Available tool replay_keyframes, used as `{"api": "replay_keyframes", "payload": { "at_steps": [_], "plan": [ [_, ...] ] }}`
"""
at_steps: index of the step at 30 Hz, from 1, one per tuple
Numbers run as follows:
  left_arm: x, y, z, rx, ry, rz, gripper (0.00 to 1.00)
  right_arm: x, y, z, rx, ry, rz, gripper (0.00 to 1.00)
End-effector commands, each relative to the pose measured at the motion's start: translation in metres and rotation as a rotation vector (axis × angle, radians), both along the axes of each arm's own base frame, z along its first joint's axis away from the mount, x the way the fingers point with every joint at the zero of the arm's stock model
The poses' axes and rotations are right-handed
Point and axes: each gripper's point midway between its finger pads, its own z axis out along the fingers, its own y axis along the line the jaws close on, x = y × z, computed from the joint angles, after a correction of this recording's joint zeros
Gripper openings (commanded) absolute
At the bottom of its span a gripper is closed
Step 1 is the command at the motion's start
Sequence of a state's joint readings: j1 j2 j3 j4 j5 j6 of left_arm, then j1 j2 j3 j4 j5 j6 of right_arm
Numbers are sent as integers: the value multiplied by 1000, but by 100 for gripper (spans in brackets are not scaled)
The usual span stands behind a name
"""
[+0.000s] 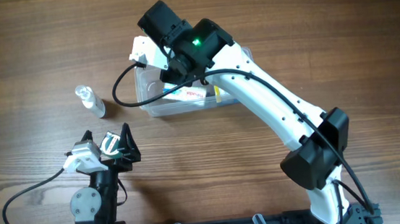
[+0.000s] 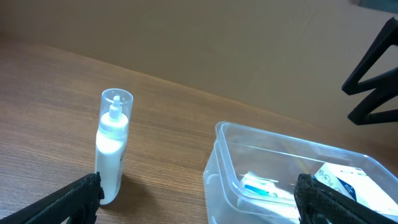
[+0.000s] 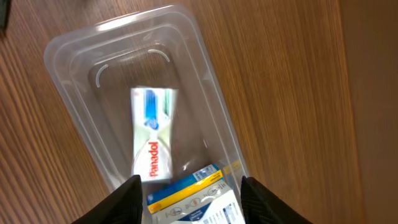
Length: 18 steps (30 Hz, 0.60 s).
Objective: Pack container
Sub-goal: 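Carry the Panadol box over the container and lower it inside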
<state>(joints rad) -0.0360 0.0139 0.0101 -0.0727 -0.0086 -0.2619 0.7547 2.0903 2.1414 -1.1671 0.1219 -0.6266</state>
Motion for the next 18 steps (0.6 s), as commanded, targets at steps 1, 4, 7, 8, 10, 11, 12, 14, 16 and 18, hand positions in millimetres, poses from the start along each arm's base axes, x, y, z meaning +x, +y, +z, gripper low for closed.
{"api": "replay_keyframes", "payload": {
  "at_steps": [1,4,7,8,10,11,12,14,16,18],
  "plan": [
    [0,0,-1,-9,0,-1,100,4,-2,-35,-53,66,33,47],
    [0,0,-1,-9,-1,-1,100,9,-6,-46,-68,80,28,47],
    [0,0,-1,-9,0,-1,100,11,-8,-50,-73,87,21,47],
    [0,0,-1,-9,0,-1,100,11,-8,-50,-71,88,20,47],
    [0,0,-1,-9,-1,-1,100,9,-5,-51,-45,107,5,49],
    [0,0,-1,-9,-1,-1,100,7,-2,-51,-23,123,-13,55],
    [0,0,-1,-9,0,-1,100,5,-1,-51,-2,139,-44,59],
    [0,0,-1,-9,0,-1,100,3,1,-51,46,173,-147,71],
    [0,0,-1,-9,-1,-1,100,1,-1,-52,79,205,-253,80],
    [0,0,-1,-9,0,-1,100,-10,2,-54,111,275,-316,83]
  ]
}}
